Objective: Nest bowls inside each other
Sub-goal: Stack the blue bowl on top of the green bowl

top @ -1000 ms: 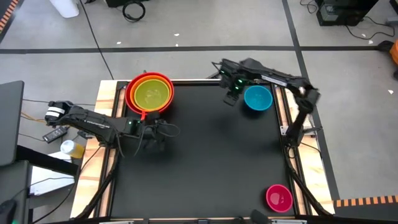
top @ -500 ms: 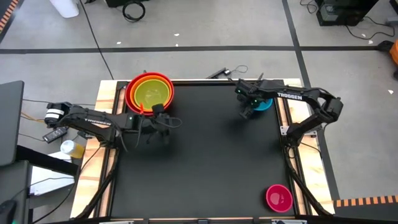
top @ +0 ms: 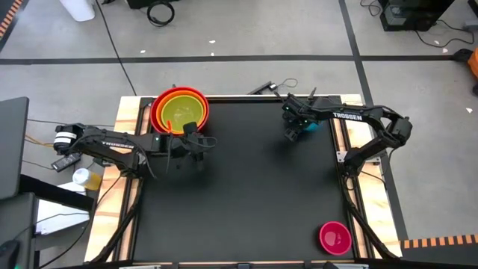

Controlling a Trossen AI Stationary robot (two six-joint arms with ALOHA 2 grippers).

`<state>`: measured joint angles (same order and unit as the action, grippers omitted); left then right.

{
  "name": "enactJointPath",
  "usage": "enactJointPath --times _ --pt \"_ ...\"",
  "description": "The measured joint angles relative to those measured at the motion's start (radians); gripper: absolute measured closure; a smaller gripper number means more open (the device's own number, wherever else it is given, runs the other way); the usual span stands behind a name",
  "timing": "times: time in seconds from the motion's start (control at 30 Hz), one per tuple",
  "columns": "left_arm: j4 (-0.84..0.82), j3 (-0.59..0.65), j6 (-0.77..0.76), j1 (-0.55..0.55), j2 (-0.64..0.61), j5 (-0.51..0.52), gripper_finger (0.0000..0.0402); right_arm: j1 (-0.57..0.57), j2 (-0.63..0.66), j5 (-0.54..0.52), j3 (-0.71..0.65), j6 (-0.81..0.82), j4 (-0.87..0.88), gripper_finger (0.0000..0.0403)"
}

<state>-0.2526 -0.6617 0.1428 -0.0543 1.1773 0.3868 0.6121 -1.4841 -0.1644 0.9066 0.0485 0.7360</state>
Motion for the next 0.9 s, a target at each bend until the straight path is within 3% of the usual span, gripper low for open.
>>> enactJointPath --times 0.2,0.33,0.5,0.9 --pt "-0.196 -0.065 -0.075 0.001 -0.022 0.091 0.0221 -0.049 -0.002 0.024 0.043 -0.022 -0.097 0.0385" --pt "-0.309 -0.132 -0.123 0.001 -0.029 0.095 0.0221 -0.118 -0.009 0.112 0.111 -0.067 -0.239 0.0389" --pt "-0.481 -0.229 -0.179 0.001 -0.036 0.118 0.0221 -0.198 -0.126 0.142 0.243 -0.116 -0.467 0.0396" --pt "-0.826 -0.313 -0.389 0.066 -0.065 0.238 0.0221 -0.297 -0.484 -0.038 0.724 -0.338 -0.56 0.0402"
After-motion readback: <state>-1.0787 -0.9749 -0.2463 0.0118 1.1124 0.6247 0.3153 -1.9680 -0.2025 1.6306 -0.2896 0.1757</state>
